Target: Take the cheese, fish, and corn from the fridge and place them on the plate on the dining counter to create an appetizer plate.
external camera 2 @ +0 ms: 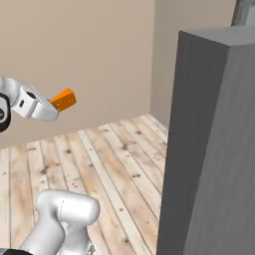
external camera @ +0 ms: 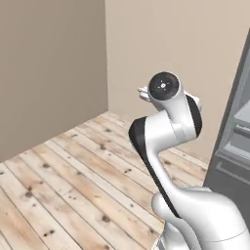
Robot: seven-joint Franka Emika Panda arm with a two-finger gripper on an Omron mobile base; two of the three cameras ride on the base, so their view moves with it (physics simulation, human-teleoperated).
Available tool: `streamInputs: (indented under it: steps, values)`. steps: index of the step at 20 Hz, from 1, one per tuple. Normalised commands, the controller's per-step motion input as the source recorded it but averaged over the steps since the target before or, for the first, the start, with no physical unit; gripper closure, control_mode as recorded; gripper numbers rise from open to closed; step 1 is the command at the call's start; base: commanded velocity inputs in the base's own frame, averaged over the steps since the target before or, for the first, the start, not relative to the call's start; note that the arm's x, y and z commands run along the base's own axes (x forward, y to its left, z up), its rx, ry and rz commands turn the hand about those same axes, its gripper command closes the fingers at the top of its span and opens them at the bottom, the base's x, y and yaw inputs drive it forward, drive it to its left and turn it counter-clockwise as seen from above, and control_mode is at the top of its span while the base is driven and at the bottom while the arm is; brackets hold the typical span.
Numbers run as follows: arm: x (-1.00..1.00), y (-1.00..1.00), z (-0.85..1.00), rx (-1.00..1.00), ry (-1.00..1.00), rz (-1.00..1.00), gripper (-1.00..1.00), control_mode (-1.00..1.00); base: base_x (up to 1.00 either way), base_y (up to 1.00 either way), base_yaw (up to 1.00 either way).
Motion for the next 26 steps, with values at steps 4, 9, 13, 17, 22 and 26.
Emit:
streamInputs:
  steps: [4,9,13,17,22,26]
  values:
    - [0.00,0.00,0.00,0.00,0.00,0.00,1.00,1.00,0.00,0.62,0.66]
    - [0.00,0.00,0.00,0.00,0.00,0.00,1.00,1.00,0.00,0.51,0.63]
    - [0.00,0.00,0.00,0.00,0.00,0.00,1.00,1.00,0.05,0.27,0.59]
    - [0.00,0.00,0.00,0.00,0.00,0.00,1.00,1.00,0.41,-0.08,0.48]
    - [0.00,0.00,0.00,0.00,0.00,0.00,1.00,1.00,0.86,-0.44,0.31]
    - [0.00,0.00,0.00,0.00,0.00,0.00,1.00,1.00,1.00,-0.36,0.26]
